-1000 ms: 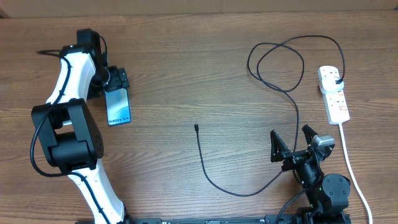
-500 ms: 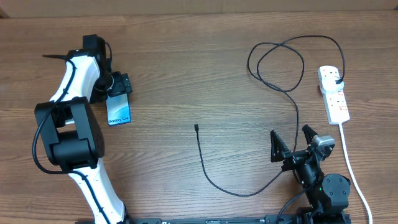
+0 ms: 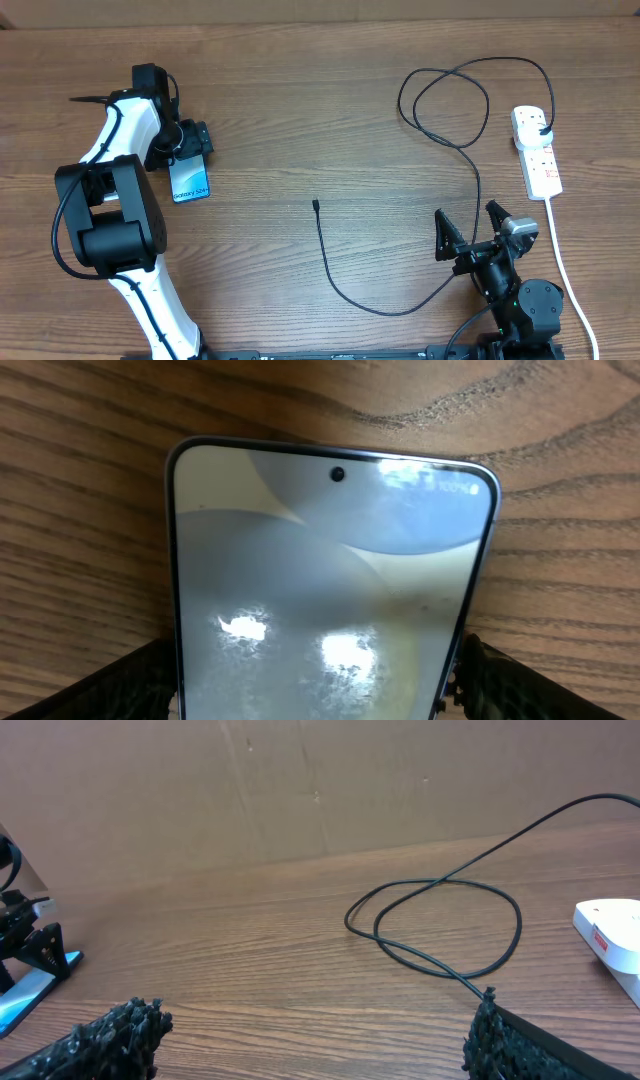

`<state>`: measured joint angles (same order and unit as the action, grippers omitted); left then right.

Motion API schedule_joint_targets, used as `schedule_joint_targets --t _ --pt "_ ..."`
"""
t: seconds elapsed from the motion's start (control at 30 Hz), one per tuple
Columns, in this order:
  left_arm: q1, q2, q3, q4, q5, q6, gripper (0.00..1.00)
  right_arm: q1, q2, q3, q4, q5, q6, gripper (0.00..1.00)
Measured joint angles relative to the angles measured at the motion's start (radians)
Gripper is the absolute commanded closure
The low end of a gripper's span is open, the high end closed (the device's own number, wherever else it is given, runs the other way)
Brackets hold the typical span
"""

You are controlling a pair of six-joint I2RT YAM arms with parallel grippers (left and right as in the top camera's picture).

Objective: Plug charger to phone and switch on socket
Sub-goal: 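Lower the left gripper and close it on the phone's bottom edge, then lift the phone with the left gripper and raise it upright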

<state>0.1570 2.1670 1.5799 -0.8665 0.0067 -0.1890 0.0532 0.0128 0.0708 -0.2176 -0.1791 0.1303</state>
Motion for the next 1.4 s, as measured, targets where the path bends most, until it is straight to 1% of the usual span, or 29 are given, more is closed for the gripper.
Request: schedule_joint_targets --t 0.37,0.73,0.93,1.13,1.4 --pt "0.0 -0.01 -0.02 0.008 -0.004 0.005 0.1 0.0 0.0 0.0 0.0 0.0 0.0 0.0" --pt "0.0 -0.018 -0.033 0.018 -0.013 0.008 0.25 0.0 0.0 0.0 0.0 0.0 0.0 0.0" --pt "0.0 -0.018 -0.03 0.012 0.001 0.008 0.28 0.0 0.0 0.0 0.0 0.0 0.0 0.0" --pt "0.001 -0.009 0.004 -0.084 0.058 0.007 0.28 0.0 0.0 0.0 0.0 0.0 0.0 0.0" --pt "0.001 0.02 0.12 -0.198 0.17 0.006 0.3 0.0 0.0 0.0 0.001 0.0 0.0 0.0"
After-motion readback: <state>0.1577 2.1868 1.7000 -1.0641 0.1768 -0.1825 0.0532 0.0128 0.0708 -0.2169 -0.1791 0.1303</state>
